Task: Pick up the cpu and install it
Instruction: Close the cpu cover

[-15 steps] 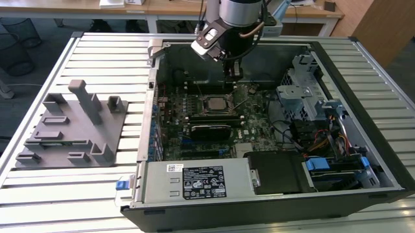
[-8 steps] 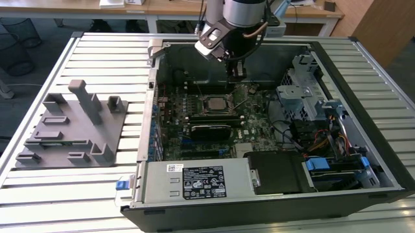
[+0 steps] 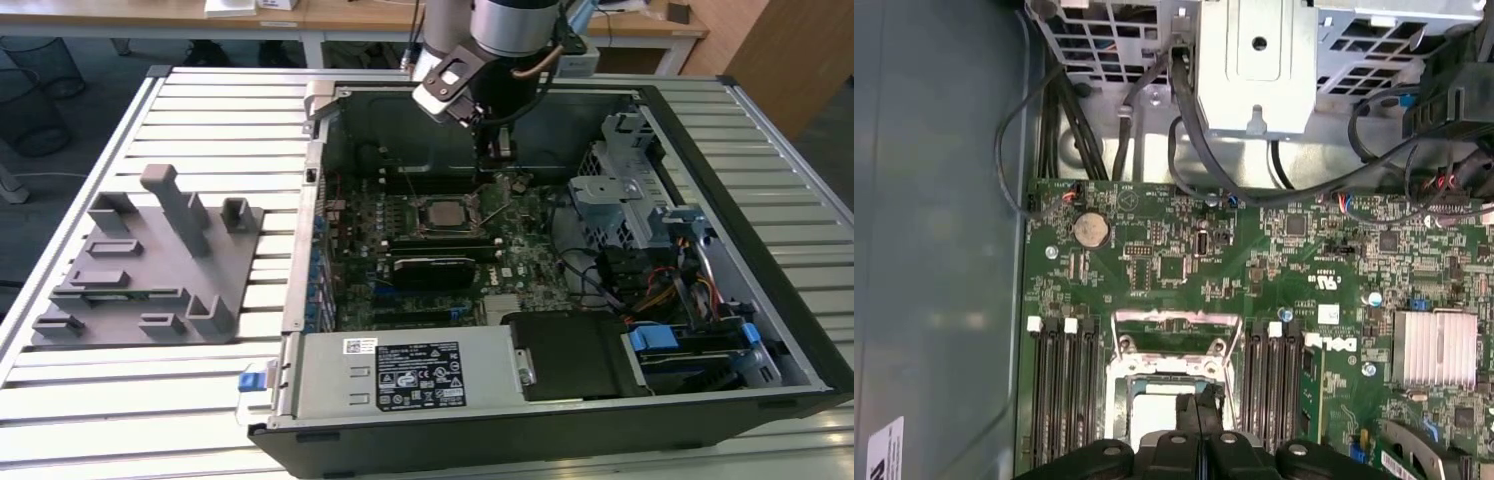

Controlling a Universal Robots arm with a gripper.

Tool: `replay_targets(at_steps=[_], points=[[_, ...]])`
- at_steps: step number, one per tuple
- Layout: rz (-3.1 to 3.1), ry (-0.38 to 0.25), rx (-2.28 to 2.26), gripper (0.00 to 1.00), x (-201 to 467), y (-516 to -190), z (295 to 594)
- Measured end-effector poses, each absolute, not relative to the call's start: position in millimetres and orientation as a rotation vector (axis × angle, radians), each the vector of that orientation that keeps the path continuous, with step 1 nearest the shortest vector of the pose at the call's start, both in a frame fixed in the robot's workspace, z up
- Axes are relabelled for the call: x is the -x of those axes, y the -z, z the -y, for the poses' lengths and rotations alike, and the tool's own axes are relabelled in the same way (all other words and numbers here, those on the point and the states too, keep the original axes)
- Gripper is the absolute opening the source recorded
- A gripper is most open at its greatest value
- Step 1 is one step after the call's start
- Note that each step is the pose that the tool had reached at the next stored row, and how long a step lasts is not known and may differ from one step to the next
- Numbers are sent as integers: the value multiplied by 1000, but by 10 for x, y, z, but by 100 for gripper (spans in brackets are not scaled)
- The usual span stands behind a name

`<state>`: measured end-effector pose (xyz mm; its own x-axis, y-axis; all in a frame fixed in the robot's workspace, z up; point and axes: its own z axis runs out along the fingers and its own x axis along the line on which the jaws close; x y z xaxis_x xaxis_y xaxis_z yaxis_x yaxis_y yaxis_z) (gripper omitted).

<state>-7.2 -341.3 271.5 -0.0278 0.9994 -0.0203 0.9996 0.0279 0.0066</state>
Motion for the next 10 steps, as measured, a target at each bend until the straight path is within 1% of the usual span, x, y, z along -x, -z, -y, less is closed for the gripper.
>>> replay_targets(at_steps=[10], points=[[-2238,15,-2177,11,31,-2715,3412]])
